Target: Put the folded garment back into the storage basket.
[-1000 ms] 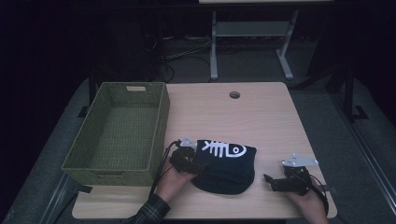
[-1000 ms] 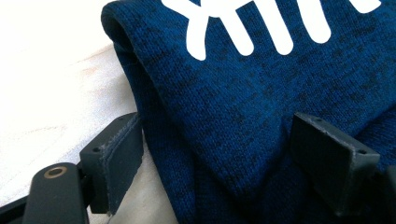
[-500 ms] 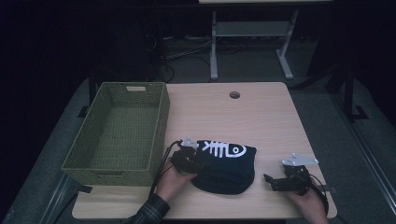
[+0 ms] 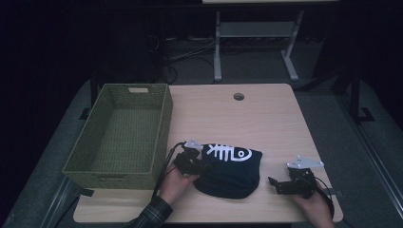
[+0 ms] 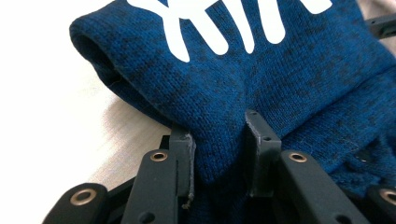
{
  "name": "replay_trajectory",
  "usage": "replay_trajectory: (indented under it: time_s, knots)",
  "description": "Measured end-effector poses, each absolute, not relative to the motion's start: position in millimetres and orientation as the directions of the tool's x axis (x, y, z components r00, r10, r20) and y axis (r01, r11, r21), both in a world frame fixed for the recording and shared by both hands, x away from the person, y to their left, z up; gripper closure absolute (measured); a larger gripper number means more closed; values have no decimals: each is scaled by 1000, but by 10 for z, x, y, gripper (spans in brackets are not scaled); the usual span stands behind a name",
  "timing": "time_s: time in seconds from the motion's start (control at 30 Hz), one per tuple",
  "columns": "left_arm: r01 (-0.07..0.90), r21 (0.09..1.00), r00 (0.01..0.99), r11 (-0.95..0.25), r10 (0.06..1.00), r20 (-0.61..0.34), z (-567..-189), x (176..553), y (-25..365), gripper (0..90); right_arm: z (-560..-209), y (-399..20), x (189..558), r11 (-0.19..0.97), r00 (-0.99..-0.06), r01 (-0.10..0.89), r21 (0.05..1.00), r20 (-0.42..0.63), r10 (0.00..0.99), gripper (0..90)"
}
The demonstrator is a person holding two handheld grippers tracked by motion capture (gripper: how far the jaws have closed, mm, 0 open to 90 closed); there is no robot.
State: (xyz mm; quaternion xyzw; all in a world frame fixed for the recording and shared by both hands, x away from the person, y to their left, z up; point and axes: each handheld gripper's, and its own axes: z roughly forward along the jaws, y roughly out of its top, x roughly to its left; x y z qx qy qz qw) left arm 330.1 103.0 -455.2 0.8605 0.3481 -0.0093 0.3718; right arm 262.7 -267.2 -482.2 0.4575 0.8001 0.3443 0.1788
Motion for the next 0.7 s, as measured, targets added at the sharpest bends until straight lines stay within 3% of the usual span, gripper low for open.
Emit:
replay_trajectory:
  time_s: [0.7]
  knots:
    - [543, 668, 800, -509, 557, -225, -3941, 3252, 1015, 701, -4821, -2671, 2629, 345, -518, 609, 714, 29, 855, 89]
